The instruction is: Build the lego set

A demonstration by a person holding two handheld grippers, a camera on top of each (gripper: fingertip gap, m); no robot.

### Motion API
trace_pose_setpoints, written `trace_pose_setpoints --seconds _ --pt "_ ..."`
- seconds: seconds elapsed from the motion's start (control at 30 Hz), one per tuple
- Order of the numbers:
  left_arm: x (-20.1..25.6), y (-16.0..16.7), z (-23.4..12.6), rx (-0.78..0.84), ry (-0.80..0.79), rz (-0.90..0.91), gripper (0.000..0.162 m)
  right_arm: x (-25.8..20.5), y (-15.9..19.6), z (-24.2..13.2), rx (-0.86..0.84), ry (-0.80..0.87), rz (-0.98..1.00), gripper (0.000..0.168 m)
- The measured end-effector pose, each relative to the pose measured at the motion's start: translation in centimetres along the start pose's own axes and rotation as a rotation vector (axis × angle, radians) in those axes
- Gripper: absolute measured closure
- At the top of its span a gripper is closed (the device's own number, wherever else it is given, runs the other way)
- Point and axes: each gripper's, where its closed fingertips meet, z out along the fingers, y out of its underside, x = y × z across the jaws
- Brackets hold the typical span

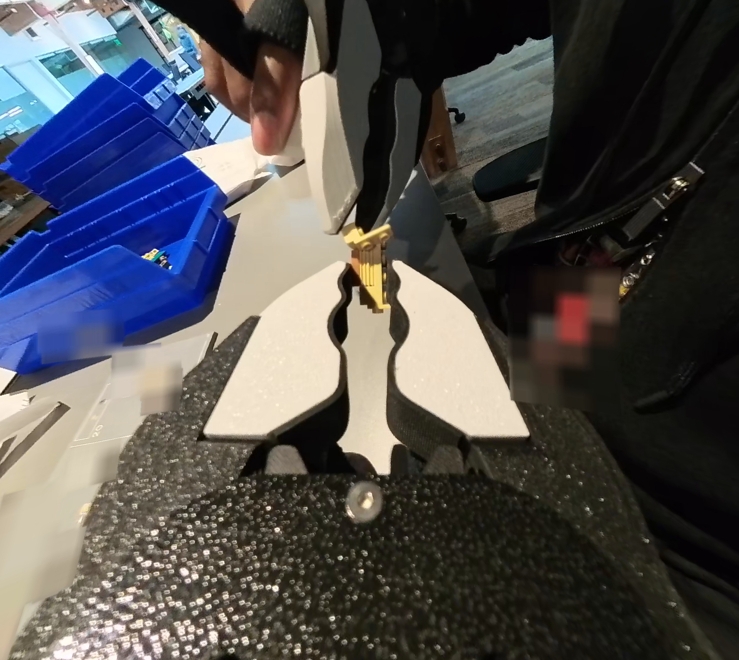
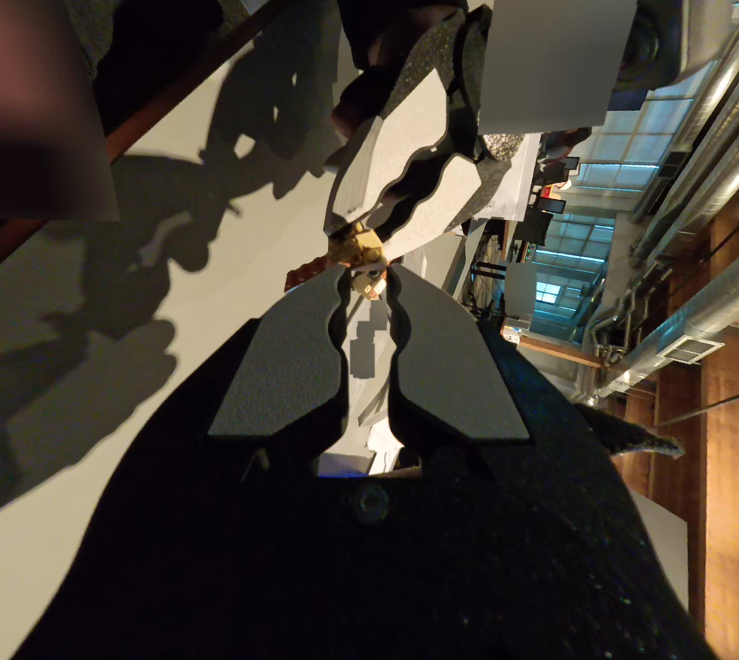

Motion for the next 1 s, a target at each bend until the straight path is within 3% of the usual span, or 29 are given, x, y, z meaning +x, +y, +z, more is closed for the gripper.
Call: trace_pose_setpoints --seconds 0.63,1.0 --pt "-0.4 0.4 0.2 -0.013 -0.017 -0.02 0.147 -0.1 1.0 0.4 -0.051 0.034 0.062 0.152" --pt "-1.0 0.8 0.2 -0.071 -0.056 -0.019 0.147 0.0 1.6 0.7 -0.143 0.071 0.0 0.152"
